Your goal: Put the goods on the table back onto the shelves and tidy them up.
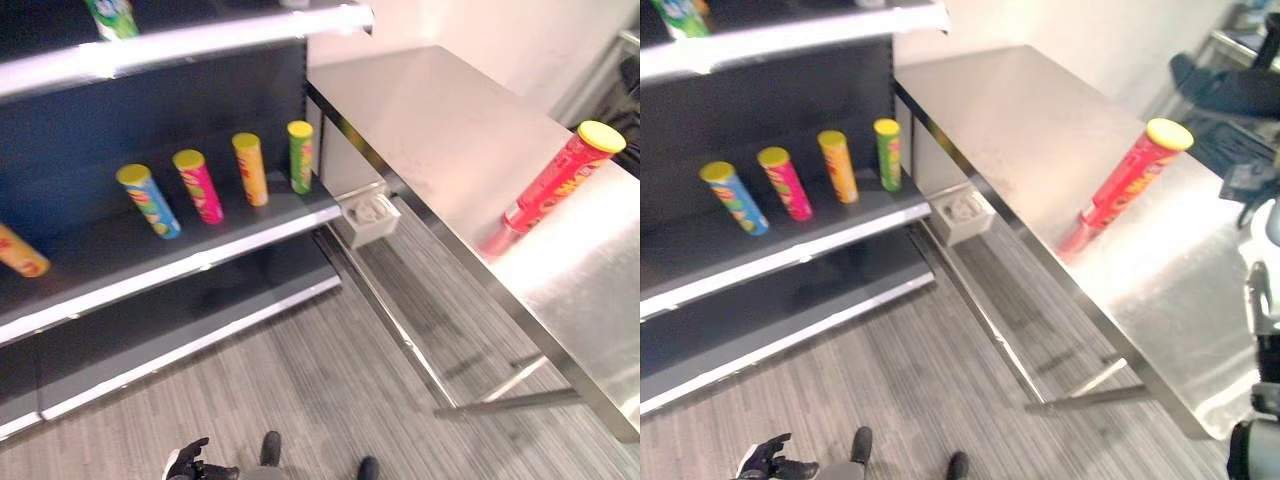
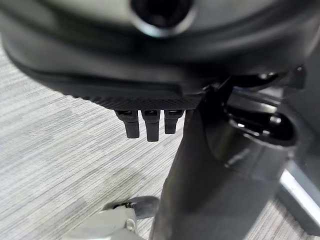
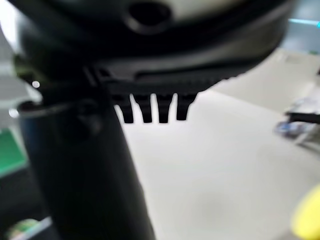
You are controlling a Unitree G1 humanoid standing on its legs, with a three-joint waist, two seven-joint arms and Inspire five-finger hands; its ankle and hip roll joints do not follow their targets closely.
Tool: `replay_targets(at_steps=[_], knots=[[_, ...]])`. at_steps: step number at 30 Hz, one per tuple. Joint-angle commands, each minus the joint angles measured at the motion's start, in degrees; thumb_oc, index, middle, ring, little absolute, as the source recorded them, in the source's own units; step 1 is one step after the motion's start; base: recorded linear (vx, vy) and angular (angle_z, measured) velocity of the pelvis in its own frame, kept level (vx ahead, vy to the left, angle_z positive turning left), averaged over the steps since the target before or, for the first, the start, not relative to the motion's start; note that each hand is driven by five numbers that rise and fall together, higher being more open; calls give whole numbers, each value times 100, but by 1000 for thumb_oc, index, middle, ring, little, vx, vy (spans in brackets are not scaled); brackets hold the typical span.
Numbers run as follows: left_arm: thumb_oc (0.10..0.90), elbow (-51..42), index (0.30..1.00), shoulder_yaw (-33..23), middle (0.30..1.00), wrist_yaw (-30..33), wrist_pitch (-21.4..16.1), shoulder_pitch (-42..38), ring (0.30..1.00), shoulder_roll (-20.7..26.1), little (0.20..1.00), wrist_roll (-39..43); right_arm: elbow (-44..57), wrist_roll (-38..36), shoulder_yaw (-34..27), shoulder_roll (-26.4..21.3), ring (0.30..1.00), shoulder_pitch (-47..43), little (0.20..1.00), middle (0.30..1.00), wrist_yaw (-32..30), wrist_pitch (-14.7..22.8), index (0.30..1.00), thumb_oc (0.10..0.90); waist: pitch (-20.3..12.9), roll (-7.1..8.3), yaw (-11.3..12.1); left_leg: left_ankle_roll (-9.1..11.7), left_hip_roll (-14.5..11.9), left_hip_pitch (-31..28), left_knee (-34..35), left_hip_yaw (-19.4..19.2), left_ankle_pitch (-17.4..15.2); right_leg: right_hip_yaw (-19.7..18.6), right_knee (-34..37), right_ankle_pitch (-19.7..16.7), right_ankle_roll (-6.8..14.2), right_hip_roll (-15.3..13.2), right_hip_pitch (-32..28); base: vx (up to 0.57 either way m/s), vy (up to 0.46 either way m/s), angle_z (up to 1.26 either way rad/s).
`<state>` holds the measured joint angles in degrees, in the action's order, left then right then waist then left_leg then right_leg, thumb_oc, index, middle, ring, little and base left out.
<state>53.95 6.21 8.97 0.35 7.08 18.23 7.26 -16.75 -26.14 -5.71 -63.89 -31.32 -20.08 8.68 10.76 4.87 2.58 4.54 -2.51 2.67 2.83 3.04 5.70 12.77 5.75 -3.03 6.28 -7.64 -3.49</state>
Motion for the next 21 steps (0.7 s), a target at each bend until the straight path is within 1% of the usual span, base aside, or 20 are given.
replay_targets(at_steps=[1, 2, 3, 5, 6, 7, 8, 9, 10, 11, 12, 13, 14, 16, 17, 18, 19, 20, 21], knots=[[800, 14, 900, 120, 900, -16, -165, 34, 900, 293, 900, 36, 131, 50, -75, -171, 900, -956, 900, 900, -175, 344, 900, 800, -419, 94, 286, 48, 48, 12, -133, 412, -634, -124, -75, 299, 160, 333, -40, 99, 147, -36], [800, 22, 900, 121, 900, -9, -154, 66, 900, 294, 900, 29, 136, 81, -47, -109, 900, -972, 900, 900, -191, 326, 900, 800, -469, 61, 251, 15, 34, -128, 10, 293, -622, -212, -75, 294, 179, 304, -41, 135, 211, -41], [800, 43, 900, 106, 900, -3, -155, 71, 900, 288, 900, 31, 109, 102, 9, -42, 900, -1024, 900, 900, -210, 323, 900, 800, -490, 38, 268, -3, 22, -235, 119, 177, -606, -303, -75, 274, 203, 284, -31, 135, 233, -68], [800, 95, 900, 48, 900, 36, -153, 102, 900, 259, 900, 43, 78, 169, 53, 91, 900, -1022, 900, 900, -226, 249, 900, 800, -543, 5, 257, -84, 64, -369, 182, -31, -676, -475, -75, 236, 281, 202, -8, 150, 270, -71], [800, 75, 900, 19, 900, 37, -149, 118, 900, 263, 900, 59, 118, 301, 7, 94, 900, -957, 900, 900, -246, 177, 900, 800, -515, -3, 251, -202, 153, -414, 160, -60, -754, -604, -298, 222, 329, 89, 53, 127, 284, -54], [800, 38, 900, 20, 900, 35, -150, 125, 900, 278, 900, 61, 144, 371, -11, 90, 900, -934, 900, 900, -253, 153, 900, 800, -483, -23, 248, -258, 180, -424, 152, -60, -776, -660, -543, 243, 356, 38, 165, 66, 194, -42], [800, 35, 900, 21, 900, 35, -148, 125, 900, 280, 900, 61, 150, 376, -17, 92, 900, -928, 900, 900, -255, 149, 900, 800, -489, -19, 262, -263, 184, -416, 150, -73, -776, -678, -599, 271, 360, 32, 205, 6, 122, -33], [800, -3, 900, 35, 900, 19, -148, 116, 900, 283, 900, 63, 180, 446, -42, 95, 900, -869, 900, 900, -262, 132, 900, 800, -436, -49, 246, -325, 219, -449, 143, -66, -797, -728, -920, 298, 418, -11, 340, 7, 167, -27], [800, -28, 900, 42, 900, 4, -131, 118, 900, 291, 900, 20, 218, 503, -160, 82, 900, -799, 900, 900, -284, 87, 900, 800, -327, -51, 194, -425, 293, -536, 148, -48, -825, -837, -1519, 74, 558, -92, 626, -31, 192, -27], [800, -106, 900, 76, 900, 6, -141, 98, 900, 340, 900, 22, 250, 531, -143, 51, 900, -819, 900, 900, -312, 100, 900, 800, -192, -50, 159, -477, 318, -544, 137, -32, -808, -925, -1870, -219, 651, -123, 830, -79, 151, -27], [800, -128, 900, 83, 900, 11, -138, 68, 900, 371, 900, 20, 241, 510, -136, 57, 900, -829, 900, 900, -320, 114, 900, 800, -98, -73, 142, -507, 292, -519, 115, -23, -783, -997, -2127, -266, 652, -124, 1009, -99, 52, -39], [800, -131, 900, 82, 900, 16, -139, 34, 900, 408, 900, -4, 206, 508, -173, 61, 900, -829, 900, 900, -343, 131, 900, 800, -61, -99, 150, -494, 245, -492, 90, -16, -805, -992, -2199, -182, 631, -158, 1161, -45, 12, -34], [800, -163, 900, 76, 900, 9, -144, 23, 900, 417, 900, -8, 192, 509, -179, 58, 900, -816, 900, 900, -340, 131, 900, 800, -71, -100, 164, -476, 235, -488, 100, -20, -818, -916, -2055, -142, 616, -206, 1187, 28, -34, -22], [800, -193, 900, 53, 900, 43, -183, -34, 900, 448, 900, -25, 148, 508, -207, -38, 900, -814, 900, 900, -378, 154, 900, 800, -61, -85, 163, -409, 234, -516, 160, 30, -854, -775, -1411, -59, 539, -214, 1254, 95, -84, -10], [800, -206, 900, 53, 900, 55, -176, -60, 900, 458, 900, -12, 128, 468, -248, -84, 900, -793, 900, 900, -388, 164, 900, 800, -55, -89, 127, -382, 225, -518, 168, 98, -882, -736, -1013, -135, 524, -190, 1201, 172, -155, -17], [800, -196, 900, -12, 900, 77, -160, -24, 900, 458, 900, -14, 139, 501, -405, -158, 900, -668, 900, 900, -487, 159, 900, 800, -86, -1, 103, -342, 284, -527, 142, 192, -993, -863, -355, -208, 543, -128, 1104, 179, -159, -5], [800, -160, 900, -25, 900, 92, -134, -31, 900, 447, 900, -13, 256, 464, -520, -97, 900, -516, 900, 900, -466, 166, 900, 800, -127, 30, 94, -318, 275, -539, 116, 202, -1013, -835, -237, -283, 536, -125, 998, 181, -210, 18], [800, -130, 900, -85, 900, 138, -143, 0, 900, 441, 900, 45, 246, 403, -581, -137, 900, -500, 900, 900, -500, 198, 900, 800, -152, 77, 126, -275, 239, -543, 107, 227, -1014, -805, -205, -335, 531, -115, 930, 125, -152, 57], [800, -147, 900, -93, 900, 139, -150, 12, 900, 429, 900, 43, 232, 372, -581, -160, 900, -486, 900, 900, -484, 200, 900, 800, -195, 89, 130, -254, 201, -559, 116, 227, -1013, -765, -158, -345, 521, -108, 869, 209, -256, 86]])
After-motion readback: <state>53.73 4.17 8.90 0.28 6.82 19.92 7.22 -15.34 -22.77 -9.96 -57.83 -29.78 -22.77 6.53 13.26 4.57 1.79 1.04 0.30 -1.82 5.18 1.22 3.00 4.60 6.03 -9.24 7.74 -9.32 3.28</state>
